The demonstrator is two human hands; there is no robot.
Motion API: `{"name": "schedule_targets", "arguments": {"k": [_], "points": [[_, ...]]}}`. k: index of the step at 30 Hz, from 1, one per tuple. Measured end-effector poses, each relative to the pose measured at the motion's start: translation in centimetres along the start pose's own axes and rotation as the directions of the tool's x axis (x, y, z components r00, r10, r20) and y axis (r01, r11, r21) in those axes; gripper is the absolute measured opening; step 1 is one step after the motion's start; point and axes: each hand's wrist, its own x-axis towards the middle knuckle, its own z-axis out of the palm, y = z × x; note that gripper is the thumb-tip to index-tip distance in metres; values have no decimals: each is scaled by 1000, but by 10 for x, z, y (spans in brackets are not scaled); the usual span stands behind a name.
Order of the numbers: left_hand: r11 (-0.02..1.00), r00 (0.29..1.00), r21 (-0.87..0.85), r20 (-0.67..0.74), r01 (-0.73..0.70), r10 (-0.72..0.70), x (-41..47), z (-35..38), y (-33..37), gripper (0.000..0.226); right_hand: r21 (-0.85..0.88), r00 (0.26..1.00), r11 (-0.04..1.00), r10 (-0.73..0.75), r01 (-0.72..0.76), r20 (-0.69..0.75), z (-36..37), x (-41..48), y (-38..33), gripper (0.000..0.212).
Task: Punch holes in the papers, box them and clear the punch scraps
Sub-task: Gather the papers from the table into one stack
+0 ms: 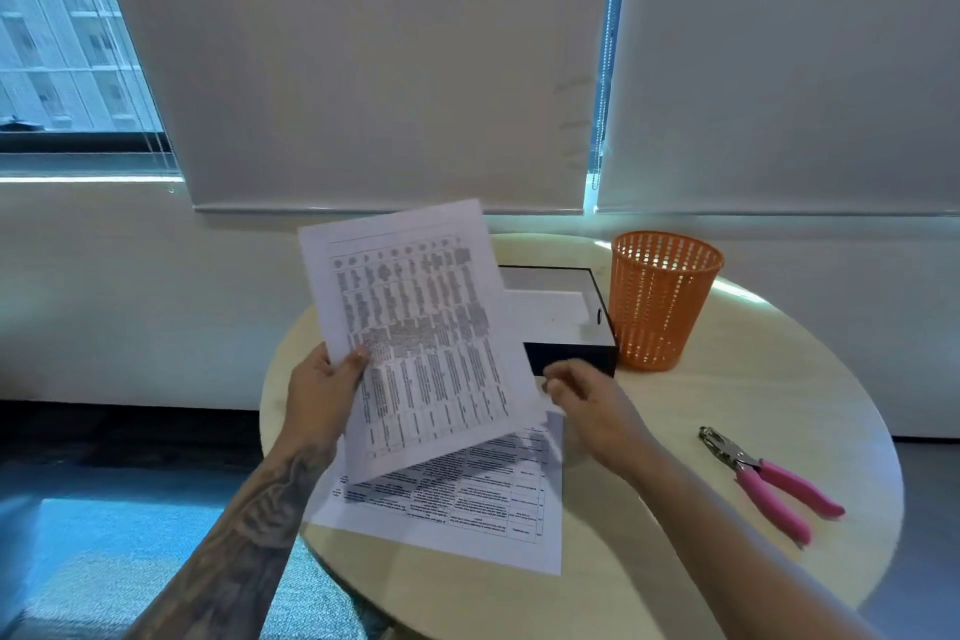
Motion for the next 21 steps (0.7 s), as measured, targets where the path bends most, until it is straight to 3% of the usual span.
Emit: {"name": "schedule_targets", "arguments": {"k": [3,6,8,13,16,21], "points": [[997,997,-67,-56,43,-47,10,-10,-8,19,-251,992,965,-55,83,114,11,-12,12,30],[994,994,-92,-92,54,-62,17,-14,-15,18,-496,946,814,-190,302,263,10,-23,16,37],[994,992,-97,-107,56,-66,20,-15,-19,19,-570,928,740,-213,357,306,4,-24,24,39],[989,982,-121,-155,89,-107,23,-20,-30,9,-676,977,707,-189,207,101,-22,-16,45,32],[986,980,-129,-159,102,-122,19,-13,-36,12,-723,987,675,-146,147,64,-28,-9,47,33],[982,979,-150,-156,111,-135,6,-2,-46,19,-634,983,757,-54,156,177,-14,-11,38,71]]}}
